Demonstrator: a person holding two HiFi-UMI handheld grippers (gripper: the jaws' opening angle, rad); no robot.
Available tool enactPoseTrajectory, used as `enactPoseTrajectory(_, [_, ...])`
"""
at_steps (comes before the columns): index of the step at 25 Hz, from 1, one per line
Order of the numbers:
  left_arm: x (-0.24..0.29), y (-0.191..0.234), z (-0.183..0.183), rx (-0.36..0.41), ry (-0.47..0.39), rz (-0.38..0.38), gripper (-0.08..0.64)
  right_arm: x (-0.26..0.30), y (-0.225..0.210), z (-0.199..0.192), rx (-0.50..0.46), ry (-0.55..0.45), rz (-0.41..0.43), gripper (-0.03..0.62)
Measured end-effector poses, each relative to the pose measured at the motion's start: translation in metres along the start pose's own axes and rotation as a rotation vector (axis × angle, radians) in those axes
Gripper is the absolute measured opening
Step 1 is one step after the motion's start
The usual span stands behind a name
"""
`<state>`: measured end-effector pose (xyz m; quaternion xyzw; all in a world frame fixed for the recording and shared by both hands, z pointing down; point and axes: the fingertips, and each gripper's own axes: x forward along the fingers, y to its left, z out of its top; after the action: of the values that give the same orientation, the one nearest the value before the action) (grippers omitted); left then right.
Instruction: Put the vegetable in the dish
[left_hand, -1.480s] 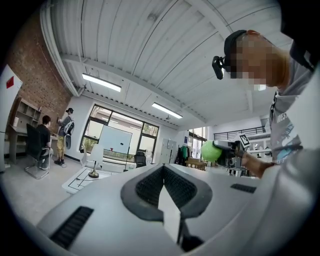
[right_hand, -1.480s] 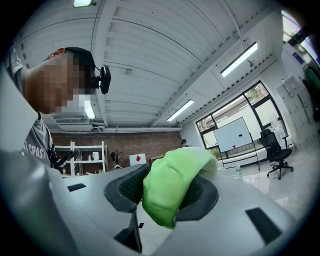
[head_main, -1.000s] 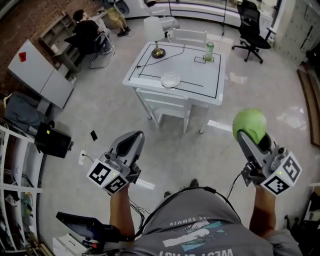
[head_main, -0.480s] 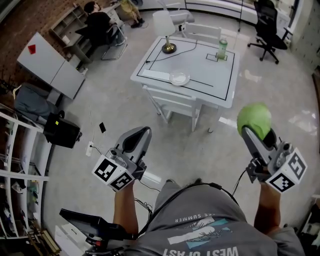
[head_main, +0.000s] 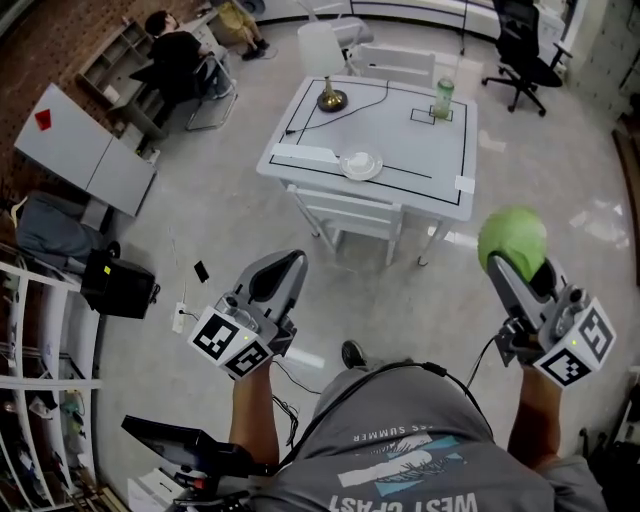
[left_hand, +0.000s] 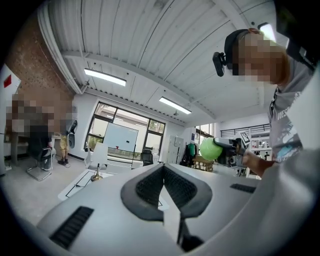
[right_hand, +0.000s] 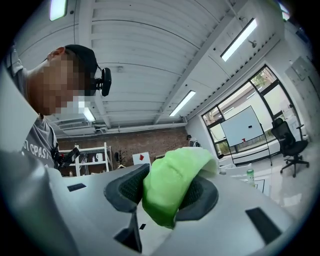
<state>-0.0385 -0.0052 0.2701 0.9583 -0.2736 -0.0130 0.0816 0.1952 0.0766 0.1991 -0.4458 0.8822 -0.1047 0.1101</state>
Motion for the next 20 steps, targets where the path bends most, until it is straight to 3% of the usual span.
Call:
enactPoseTrajectory(13, [-0.012, 0.094, 0.014, -0.057, -0.017, -0.100, 0.007, 0.089, 0.016, 0.001, -0.036, 0.005, -0.115, 0.150])
enactPoseTrajectory(20, [0.007, 0.107, 0.012, -0.069, -0.029, -0.148, 0.006, 0.113, 0.016, 0.010, -0.110, 0.013, -0.123, 0.150])
